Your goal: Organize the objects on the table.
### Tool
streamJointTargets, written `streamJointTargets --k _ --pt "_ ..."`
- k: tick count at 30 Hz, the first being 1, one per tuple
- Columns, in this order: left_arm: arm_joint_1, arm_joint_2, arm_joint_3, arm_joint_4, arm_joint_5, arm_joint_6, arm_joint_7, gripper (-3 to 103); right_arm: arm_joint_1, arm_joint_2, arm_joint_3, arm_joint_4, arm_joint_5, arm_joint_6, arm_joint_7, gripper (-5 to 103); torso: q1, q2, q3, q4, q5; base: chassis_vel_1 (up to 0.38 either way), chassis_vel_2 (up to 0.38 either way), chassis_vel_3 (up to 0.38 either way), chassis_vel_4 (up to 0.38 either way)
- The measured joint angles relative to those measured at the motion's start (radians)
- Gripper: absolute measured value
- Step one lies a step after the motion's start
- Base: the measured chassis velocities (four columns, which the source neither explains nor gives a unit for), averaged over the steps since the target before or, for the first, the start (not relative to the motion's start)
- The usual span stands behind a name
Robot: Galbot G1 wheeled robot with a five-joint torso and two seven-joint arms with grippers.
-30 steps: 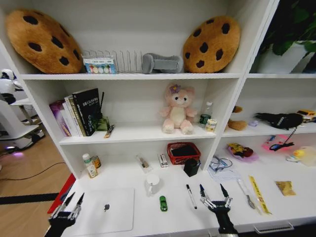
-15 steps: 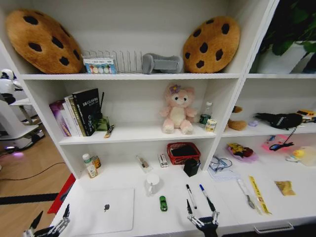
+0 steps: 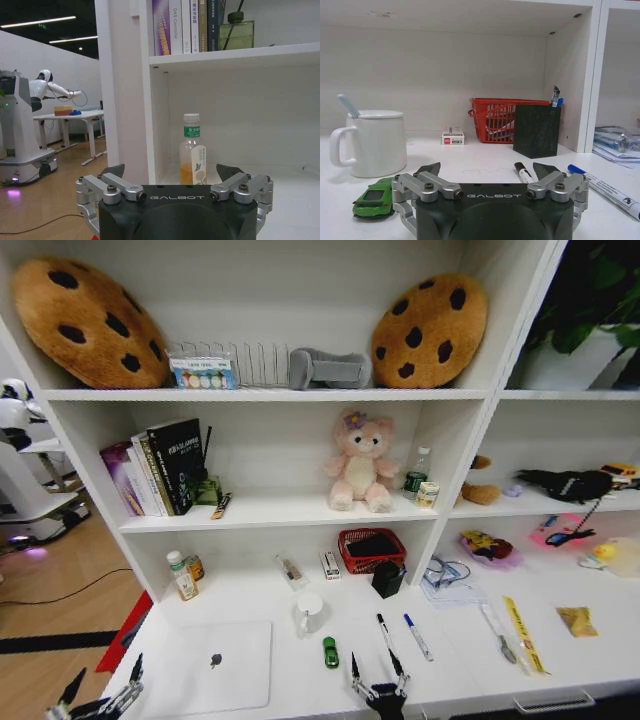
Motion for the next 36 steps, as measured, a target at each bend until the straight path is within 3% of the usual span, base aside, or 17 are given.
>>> streamJointTargets --k 4,7,16,18,19,20,36 --pt "0.0 0.001 0.0 0.0 0.0 0.0 0.0 100 0.007 -0.008 -0.009 -0.002 -0.034 0.027 -0.036 100 0.0 0.0 0.0 0.0002 -0.0002 0.0 0.0 0.0 0.0" --pt "0.001 0.001 0.0 -0.001 0.001 0.001 0.0 100 -0.007 -0.02 -0.012 0.011 -0.081 0.089 -0.093 100 0.0 0.0 0.0 0.0003 -0.0004 0.0 0.0 0.0 0.0" --pt "0.001 0.002 0.0 -0.001 0.001 0.001 0.0 100 -0.032 -0.028 -0.012 0.035 -0.107 0.122 -0.103 100 0.0 0.0 0.0 0.0003 -0.0012 0.0 0.0 0.0 0.0" --pt "0.001 0.002 0.0 -0.001 0.001 0.001 0.0 100 -0.053 -0.035 -0.008 0.067 -0.082 0.126 -0.103 100 0.0 0.0 0.0 0.0002 -0.0015 0.0 0.0 0.0 0.0" --pt "0.001 0.002 0.0 -0.002 0.001 0.002 -0.001 100 -0.07 -0.045 0.028 0.101 -0.037 0.132 -0.102 100 0.0 0.0 0.0 -0.0005 0.0034 0.0 0.0 0.0 0.0" --pt "0.001 0.002 0.001 -0.002 0.001 0.002 -0.001 100 -0.067 -0.085 0.093 0.124 0.025 0.136 -0.088 100 0.0 0.0 0.0 0.0 0.0 0.0 0.0 0.0 0.0" --pt "0.001 0.003 0.0 -0.001 0.001 0.002 -0.001 100 -0.068 -0.135 0.177 0.164 0.123 0.115 -0.073 100 0.0 0.0 0.0 0.0 -0.0005 0.0 0.0 0.0 0.0"
